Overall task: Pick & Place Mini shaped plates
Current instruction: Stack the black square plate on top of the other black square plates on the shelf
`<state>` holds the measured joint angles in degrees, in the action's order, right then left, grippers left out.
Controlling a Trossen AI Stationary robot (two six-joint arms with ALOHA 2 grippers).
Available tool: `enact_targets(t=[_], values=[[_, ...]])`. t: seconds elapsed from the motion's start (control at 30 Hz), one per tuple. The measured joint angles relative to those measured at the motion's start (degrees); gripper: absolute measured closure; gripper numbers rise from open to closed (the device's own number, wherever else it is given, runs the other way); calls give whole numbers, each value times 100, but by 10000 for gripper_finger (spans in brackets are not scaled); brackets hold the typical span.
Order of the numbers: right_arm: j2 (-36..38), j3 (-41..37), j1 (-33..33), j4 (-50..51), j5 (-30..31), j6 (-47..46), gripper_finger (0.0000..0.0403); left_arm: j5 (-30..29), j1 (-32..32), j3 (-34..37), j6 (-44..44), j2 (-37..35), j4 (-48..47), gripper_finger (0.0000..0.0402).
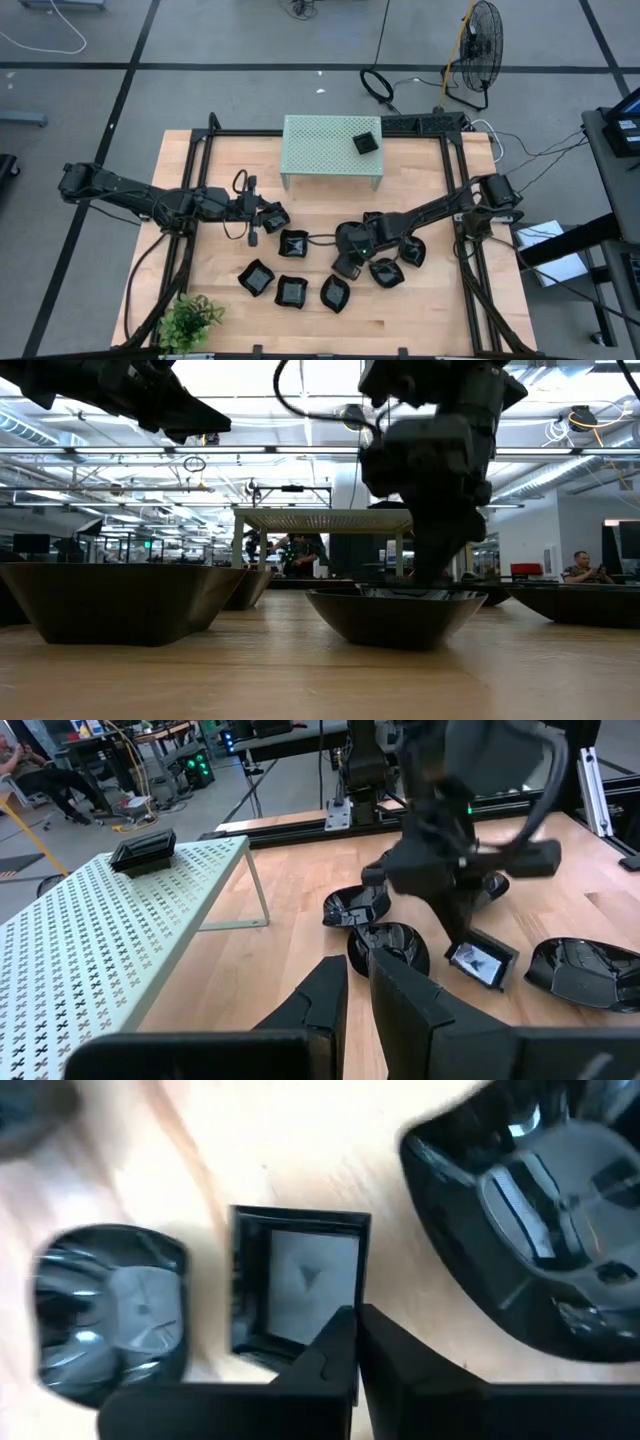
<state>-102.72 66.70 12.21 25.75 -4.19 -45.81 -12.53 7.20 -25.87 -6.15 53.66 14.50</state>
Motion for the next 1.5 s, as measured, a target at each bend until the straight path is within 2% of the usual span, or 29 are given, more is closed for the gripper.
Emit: enact_targets(t=[0.43,0.6,0.8,1.0,1.23,1.37,1.5], values=[[1521,0,-278,-26,904,664,403,0,0,2,0,1,-8,350],[2095,0,-833,-87,1028,747,403,0,0,2,0,-1,-7,350],[2716,0,-1828,-5,990,990,403,0,0,2,0,-1,-8,350],[3116,0,-3216,195,358,1293,403,0,0,2,0,-1,-8,350],[3071,0,-4876,37,-1378,1414,403,0,0,2,-39,-1,-4,350],[2974,0,-5417,-203,-1810,1484,403,0,0,2,-143,-1,-2,350],[2820,7,-5627,-94,-2123,1724,403,0,0,2,-148,-1,-3,350]])
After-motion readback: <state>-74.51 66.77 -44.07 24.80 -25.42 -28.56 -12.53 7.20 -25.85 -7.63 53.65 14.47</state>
